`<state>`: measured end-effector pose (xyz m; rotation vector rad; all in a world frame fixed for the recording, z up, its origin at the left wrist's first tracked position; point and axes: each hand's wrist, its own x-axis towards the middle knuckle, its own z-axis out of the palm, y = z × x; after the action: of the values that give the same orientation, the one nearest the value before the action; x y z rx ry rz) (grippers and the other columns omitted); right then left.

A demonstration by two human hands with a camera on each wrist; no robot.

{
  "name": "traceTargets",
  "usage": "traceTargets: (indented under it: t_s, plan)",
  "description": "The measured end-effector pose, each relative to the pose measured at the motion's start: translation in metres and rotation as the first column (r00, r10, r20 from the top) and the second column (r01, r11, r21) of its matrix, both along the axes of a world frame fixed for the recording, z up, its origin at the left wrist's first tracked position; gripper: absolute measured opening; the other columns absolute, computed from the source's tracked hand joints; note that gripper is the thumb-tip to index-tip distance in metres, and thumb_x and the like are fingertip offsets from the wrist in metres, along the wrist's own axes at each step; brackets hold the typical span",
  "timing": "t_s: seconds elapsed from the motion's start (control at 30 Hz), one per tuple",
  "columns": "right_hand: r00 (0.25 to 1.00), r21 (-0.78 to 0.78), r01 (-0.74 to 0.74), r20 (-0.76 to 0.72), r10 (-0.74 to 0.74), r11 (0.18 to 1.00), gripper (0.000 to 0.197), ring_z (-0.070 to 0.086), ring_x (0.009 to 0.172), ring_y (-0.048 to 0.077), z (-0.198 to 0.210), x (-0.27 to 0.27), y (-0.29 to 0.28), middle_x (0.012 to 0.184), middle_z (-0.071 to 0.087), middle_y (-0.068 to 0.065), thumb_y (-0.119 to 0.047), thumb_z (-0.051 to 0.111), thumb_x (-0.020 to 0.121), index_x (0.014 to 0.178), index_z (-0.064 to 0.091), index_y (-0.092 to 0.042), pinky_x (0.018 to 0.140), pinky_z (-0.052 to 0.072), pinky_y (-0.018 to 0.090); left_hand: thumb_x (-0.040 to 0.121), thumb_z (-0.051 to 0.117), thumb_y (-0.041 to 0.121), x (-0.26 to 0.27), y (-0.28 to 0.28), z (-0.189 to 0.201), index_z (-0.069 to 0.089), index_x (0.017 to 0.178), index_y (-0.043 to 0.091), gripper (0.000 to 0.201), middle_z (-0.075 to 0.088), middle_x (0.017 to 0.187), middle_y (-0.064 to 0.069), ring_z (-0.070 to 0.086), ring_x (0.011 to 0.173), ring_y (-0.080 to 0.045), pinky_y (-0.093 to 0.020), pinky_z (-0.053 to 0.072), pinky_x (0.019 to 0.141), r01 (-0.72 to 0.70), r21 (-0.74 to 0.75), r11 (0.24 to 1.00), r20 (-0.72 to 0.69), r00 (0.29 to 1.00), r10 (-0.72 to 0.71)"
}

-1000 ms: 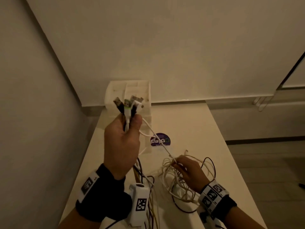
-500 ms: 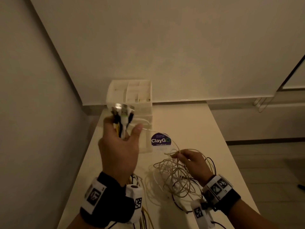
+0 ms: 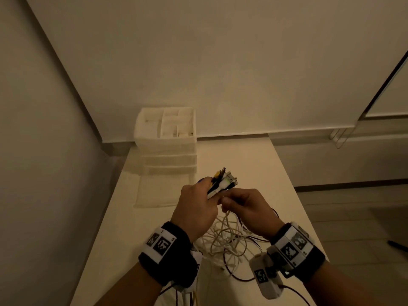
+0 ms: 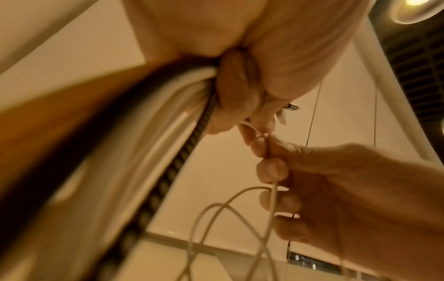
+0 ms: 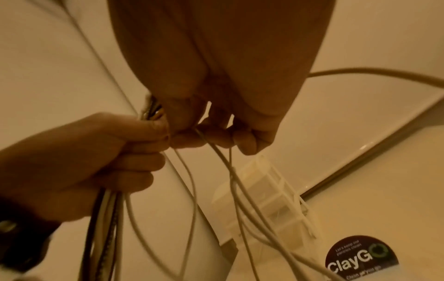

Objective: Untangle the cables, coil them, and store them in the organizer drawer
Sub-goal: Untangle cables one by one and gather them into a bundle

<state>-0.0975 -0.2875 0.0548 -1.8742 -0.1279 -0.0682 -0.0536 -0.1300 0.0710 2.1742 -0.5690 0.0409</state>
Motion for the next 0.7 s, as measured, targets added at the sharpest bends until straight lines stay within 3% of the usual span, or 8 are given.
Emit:
traceTargets:
  t_s: [0.1,0.17,0.23,0.3,0.43,0.5,0.63,0.7]
  plan:
    - [0.997,-0.037,0.063,0.036,-0.062,0.997,0.017,0.063,0.068,0.008,-0.003,-0.002,0.004,0.071,0.069,-0.007,-0.014,0.058,0.095,0.090,0.073,-0.020,0.067,0.049,0.024,0.092,0.063,0.026,-0.003,0.001,0.000,0.065,0.101,0.017,0.013,0.069,0.080,0.004,0.064,0.073,-0.019,-0.016,0.045,0.057,-0.006,0.001,1.000,0.055,0.998,0.006]
    - [0.998,-0.128,0.031,0.065,-0.023,0.991,0.014,0.062,0.065,0.004,-0.008,-0.002,0.007,0.073,0.069,-0.008,-0.018,0.058,0.095,0.090,0.071,-0.017,0.064,0.048,0.021,0.091,0.064,0.024,-0.006,0.001,0.005,0.067,0.102,0.016,0.014,0.071,0.081,0.006,0.066,0.073,-0.008,-0.020,0.050,0.061,-0.025,-0.069,0.997,0.102,0.994,0.032]
    - [0.998,-0.268,-0.041,0.034,0.052,0.962,0.012,0.061,0.065,0.003,-0.023,0.000,0.008,0.078,0.070,-0.007,-0.018,0.059,0.094,0.090,0.070,-0.015,0.064,0.044,0.013,0.090,0.066,0.019,-0.009,0.004,0.018,0.069,0.098,0.014,0.010,0.066,0.073,0.016,0.061,0.066,0.006,-0.010,0.044,0.056,-0.082,-0.181,0.980,0.156,0.982,0.111]
    - [0.998,-0.367,-0.061,0.000,0.065,0.928,0.012,0.061,0.071,0.004,-0.048,0.002,0.005,0.081,0.070,-0.004,-0.018,0.059,0.093,0.090,0.069,-0.014,0.069,0.046,0.017,0.090,0.066,0.020,-0.011,0.008,0.037,0.071,0.102,0.014,0.014,0.063,0.073,0.021,0.058,0.063,0.010,-0.005,0.039,0.055,-0.149,-0.311,0.939,0.178,0.961,0.211]
    - [0.997,-0.511,-0.013,-0.073,-0.028,0.860,0.010,0.056,0.077,0.011,-0.104,0.004,-0.014,0.083,0.062,-0.008,-0.020,0.060,0.091,0.085,0.068,-0.020,0.076,0.046,0.027,0.087,0.057,0.045,-0.009,0.032,0.071,0.067,0.089,0.024,0.023,0.056,0.056,0.017,0.050,0.049,0.000,-0.022,0.040,0.051,-0.270,-0.533,0.802,0.112,0.917,0.384]
    - [0.974,-0.591,-0.056,-0.209,-0.085,0.805,0.012,0.061,0.087,0.014,-0.128,-0.002,-0.023,0.092,0.068,-0.004,-0.023,0.060,0.092,0.090,0.071,-0.020,0.083,0.047,0.029,0.089,0.057,0.049,-0.005,0.049,0.086,0.067,0.088,0.014,0.036,0.052,0.059,0.014,0.048,0.050,-0.004,-0.030,0.041,0.051,-0.288,-0.594,0.751,0.155,0.875,0.458]
    - [0.955,-0.488,0.087,-0.206,-0.211,0.868,0.013,0.064,0.075,0.001,-0.135,-0.021,-0.033,0.087,0.072,-0.007,-0.021,0.058,0.095,0.088,0.069,-0.025,0.074,0.050,0.024,0.091,0.056,0.035,-0.010,0.066,0.107,0.069,0.095,0.005,0.033,0.055,0.067,0.020,0.052,0.054,0.010,-0.006,0.037,0.055,-0.250,-0.496,0.832,0.335,0.828,0.449]
    - [0.969,-0.459,0.130,-0.130,-0.211,0.879,0.014,0.063,0.072,-0.001,-0.116,-0.025,-0.031,0.088,0.070,-0.012,-0.019,0.058,0.094,0.091,0.064,-0.031,0.065,0.044,0.010,0.090,0.057,0.037,-0.013,0.066,0.098,0.070,0.090,0.022,0.020,0.055,0.058,0.017,0.049,0.048,0.003,-0.019,0.040,0.051,-0.236,-0.470,0.850,0.264,0.882,0.391]
